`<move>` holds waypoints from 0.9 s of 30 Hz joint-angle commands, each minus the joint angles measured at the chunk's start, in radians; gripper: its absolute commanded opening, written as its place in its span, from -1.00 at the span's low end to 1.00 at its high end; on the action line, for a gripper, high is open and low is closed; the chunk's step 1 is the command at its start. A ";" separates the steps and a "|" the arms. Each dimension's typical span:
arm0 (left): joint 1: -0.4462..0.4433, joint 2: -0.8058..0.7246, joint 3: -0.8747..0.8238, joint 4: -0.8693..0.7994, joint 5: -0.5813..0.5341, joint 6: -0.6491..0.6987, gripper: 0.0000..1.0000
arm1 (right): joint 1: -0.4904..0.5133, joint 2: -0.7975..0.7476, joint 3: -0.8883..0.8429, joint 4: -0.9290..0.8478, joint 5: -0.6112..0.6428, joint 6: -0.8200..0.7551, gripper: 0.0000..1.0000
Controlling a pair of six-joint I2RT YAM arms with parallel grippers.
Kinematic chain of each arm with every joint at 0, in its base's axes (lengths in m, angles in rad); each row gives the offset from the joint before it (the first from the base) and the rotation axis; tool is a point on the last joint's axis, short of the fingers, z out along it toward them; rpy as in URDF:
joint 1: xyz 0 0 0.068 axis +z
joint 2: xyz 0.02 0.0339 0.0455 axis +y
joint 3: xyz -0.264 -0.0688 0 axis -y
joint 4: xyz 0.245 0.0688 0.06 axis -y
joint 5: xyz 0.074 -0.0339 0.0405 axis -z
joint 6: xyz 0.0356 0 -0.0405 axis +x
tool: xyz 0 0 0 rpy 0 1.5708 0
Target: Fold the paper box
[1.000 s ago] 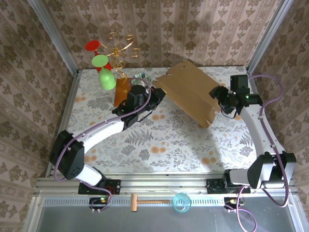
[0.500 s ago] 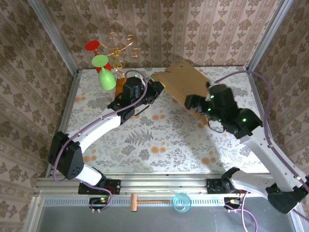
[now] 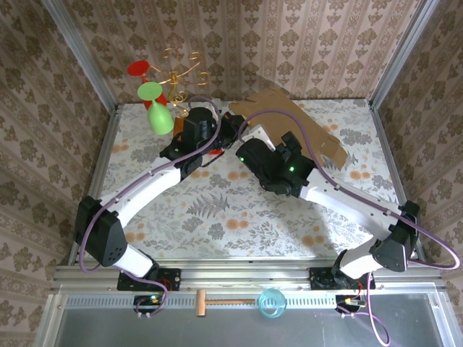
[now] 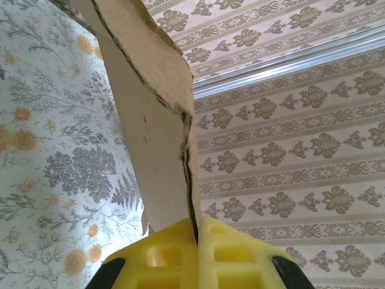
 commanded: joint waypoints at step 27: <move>0.095 -0.120 0.107 -0.110 -0.013 0.263 0.03 | -0.313 -0.095 0.592 -0.114 -0.387 0.086 -1.00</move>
